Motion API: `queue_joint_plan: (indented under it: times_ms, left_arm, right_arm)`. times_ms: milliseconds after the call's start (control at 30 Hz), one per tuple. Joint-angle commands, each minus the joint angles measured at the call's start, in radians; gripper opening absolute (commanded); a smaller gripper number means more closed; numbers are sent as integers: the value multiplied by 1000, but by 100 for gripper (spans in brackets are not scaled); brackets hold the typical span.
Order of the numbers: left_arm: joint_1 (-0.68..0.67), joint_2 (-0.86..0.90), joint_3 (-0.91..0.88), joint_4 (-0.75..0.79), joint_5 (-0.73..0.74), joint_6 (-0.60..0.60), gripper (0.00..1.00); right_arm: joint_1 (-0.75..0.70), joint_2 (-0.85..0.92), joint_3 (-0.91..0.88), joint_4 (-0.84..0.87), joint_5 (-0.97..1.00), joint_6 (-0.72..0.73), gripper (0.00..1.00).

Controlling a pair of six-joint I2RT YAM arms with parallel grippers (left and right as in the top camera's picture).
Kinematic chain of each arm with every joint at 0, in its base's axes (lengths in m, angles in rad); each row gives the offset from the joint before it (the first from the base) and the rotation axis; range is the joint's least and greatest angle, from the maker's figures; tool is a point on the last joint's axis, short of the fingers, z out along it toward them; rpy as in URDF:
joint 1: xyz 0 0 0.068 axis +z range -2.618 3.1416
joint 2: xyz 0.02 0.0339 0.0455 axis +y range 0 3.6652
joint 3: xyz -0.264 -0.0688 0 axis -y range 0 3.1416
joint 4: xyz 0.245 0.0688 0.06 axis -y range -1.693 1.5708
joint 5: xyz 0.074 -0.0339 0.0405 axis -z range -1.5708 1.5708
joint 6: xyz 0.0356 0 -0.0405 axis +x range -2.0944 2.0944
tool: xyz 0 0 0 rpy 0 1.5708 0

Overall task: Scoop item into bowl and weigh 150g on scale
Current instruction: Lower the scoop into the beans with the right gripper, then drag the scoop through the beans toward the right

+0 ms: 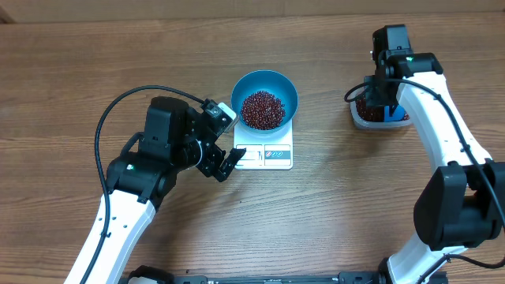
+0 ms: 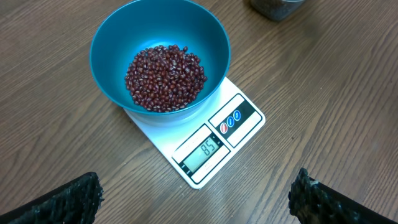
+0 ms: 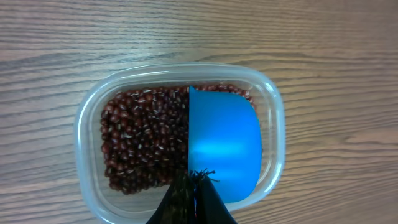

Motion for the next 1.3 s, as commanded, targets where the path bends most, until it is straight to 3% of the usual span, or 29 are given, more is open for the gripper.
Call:
queue_joint_plan:
  times_ms: [0,267,633,967,1267]
  left_arm:
    - [5,2,26,1,15,-14,100]
    - [5,2,26,1,15,-14,100]
    - [5,2,26,1,15,-14,100]
    - [5,2,26,1,15,-14,99]
    - [5,2,26,1,15,-14,100]
  right_arm:
    - [13,-1,-7,1,58,-23,4]
    - [12,-1,-8,0,-96,-23,4]
    - [11,-1,-98,18,-132,-23,4]
    - [10,-1,-90,35,-328,-23,4]
    - [1,-1,-45,34,-376,-18,4]
